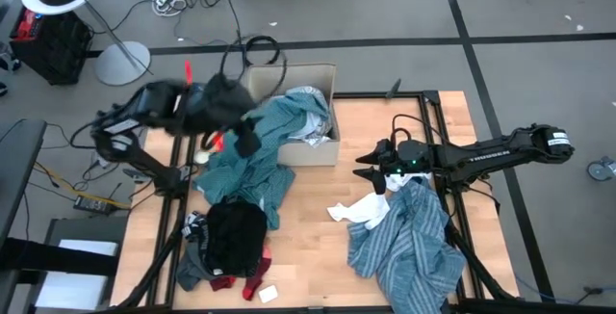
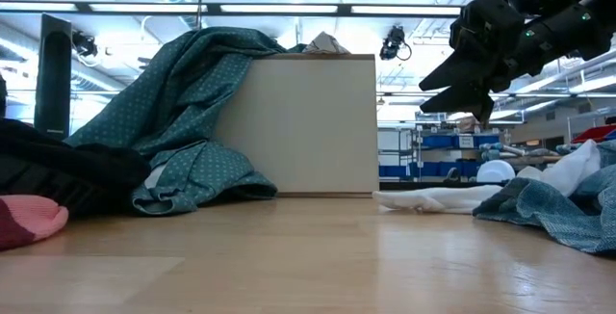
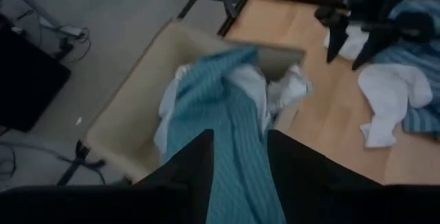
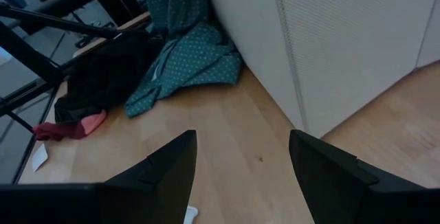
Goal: Sort clothes
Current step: Put the green patterned shirt into the laundry organizer
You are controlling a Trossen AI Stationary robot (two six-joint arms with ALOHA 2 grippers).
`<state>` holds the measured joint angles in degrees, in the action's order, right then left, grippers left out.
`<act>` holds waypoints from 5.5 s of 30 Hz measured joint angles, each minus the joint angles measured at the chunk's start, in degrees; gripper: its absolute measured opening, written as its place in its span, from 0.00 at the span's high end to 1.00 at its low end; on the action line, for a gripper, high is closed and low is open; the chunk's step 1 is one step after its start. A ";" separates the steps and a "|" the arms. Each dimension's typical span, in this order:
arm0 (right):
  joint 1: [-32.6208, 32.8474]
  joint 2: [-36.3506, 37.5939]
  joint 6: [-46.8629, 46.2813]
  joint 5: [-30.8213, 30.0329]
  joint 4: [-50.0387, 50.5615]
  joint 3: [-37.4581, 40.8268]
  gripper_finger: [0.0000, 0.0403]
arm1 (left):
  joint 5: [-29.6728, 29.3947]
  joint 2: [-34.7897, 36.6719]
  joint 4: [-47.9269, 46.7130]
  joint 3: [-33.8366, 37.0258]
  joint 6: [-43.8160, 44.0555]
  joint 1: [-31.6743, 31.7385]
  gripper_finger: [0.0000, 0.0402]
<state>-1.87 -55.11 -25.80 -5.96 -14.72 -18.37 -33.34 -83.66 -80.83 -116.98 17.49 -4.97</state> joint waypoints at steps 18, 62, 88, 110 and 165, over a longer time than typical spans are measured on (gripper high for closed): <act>0.02 0.00 -1.53 0.15 -0.18 0.00 0.42 | -11.18 18.58 8.77 54.74 44.99 -20.68 0.65; 0.02 -0.02 -1.25 0.04 -1.03 0.00 0.42 | -12.48 14.85 60.40 27.76 -26.31 9.12 1.00; 0.02 -0.02 0.43 0.04 -1.03 0.02 0.42 | 16.04 -8.70 31.18 15.19 -14.12 24.40 0.95; 0.00 -0.02 0.00 0.04 -1.18 0.02 0.42 | 30.40 -18.49 58.90 42.67 -2.15 29.61 0.69; 10.06 -25.54 15.77 -8.46 -9.94 -9.90 0.43 | 0.50 17.46 54.98 76.42 24.92 -15.88 0.73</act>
<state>8.19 -80.65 -10.03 -14.41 -24.66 -28.27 -32.84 -66.19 -25.85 -40.56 42.40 -20.85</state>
